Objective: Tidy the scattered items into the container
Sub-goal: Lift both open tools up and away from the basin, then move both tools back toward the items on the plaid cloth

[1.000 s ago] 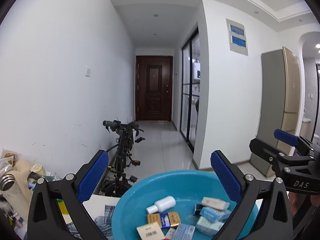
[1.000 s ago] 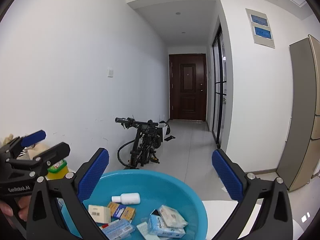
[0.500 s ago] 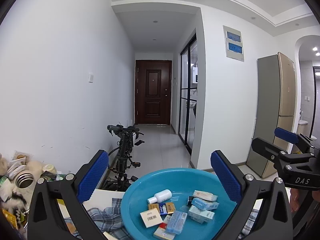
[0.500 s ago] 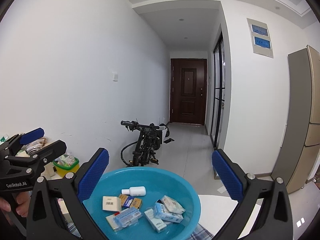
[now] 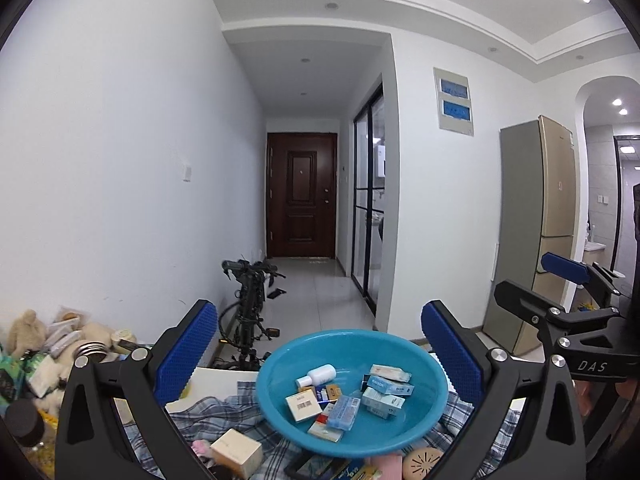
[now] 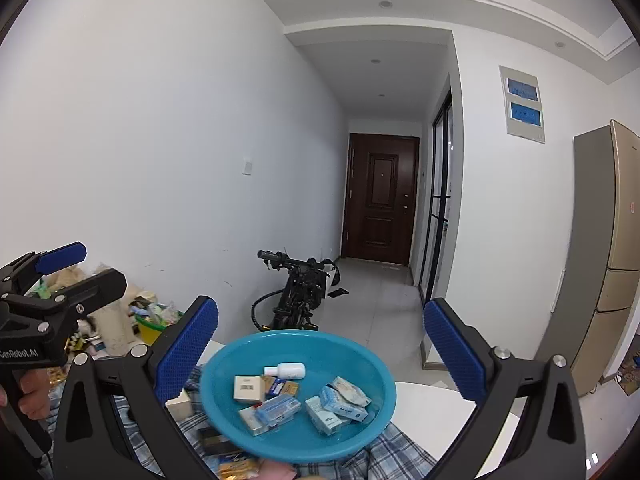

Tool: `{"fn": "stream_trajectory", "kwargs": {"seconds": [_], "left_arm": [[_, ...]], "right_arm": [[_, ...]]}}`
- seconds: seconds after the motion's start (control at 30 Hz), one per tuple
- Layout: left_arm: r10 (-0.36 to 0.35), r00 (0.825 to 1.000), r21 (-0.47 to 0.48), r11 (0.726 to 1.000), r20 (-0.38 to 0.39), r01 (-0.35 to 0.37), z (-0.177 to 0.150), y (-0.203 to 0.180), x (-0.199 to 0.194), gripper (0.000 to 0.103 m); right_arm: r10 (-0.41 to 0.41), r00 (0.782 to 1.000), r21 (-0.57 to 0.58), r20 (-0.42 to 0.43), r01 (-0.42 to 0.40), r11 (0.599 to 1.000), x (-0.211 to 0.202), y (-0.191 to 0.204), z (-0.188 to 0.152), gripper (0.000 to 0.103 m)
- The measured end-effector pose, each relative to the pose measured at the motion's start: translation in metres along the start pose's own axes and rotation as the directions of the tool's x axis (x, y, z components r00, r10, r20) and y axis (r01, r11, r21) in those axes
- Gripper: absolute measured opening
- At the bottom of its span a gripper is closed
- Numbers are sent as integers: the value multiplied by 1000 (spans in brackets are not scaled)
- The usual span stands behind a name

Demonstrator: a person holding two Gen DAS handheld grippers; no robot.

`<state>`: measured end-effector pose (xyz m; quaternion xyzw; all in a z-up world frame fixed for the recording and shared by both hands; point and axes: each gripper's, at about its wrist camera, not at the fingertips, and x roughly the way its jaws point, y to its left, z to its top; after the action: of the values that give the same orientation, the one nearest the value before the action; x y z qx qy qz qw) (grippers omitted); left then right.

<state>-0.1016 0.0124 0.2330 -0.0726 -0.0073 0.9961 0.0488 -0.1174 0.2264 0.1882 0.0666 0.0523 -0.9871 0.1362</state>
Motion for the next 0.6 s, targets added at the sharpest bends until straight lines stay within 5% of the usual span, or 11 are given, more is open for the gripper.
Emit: {"fn": "stream_trajectory", "kwargs": {"seconds": [0.27,0.6], "left_arm": [[-33,999,-2,999,5,33,0,3,-56,103],[-25,998,-4,1000,-62,25,-28,9,-68,103]], "right_arm": [[10,1000,-1,24,-10,1000,-42,14,1,103],[26,999,19,-30,-26,999,-55,21,-25,103]]}}
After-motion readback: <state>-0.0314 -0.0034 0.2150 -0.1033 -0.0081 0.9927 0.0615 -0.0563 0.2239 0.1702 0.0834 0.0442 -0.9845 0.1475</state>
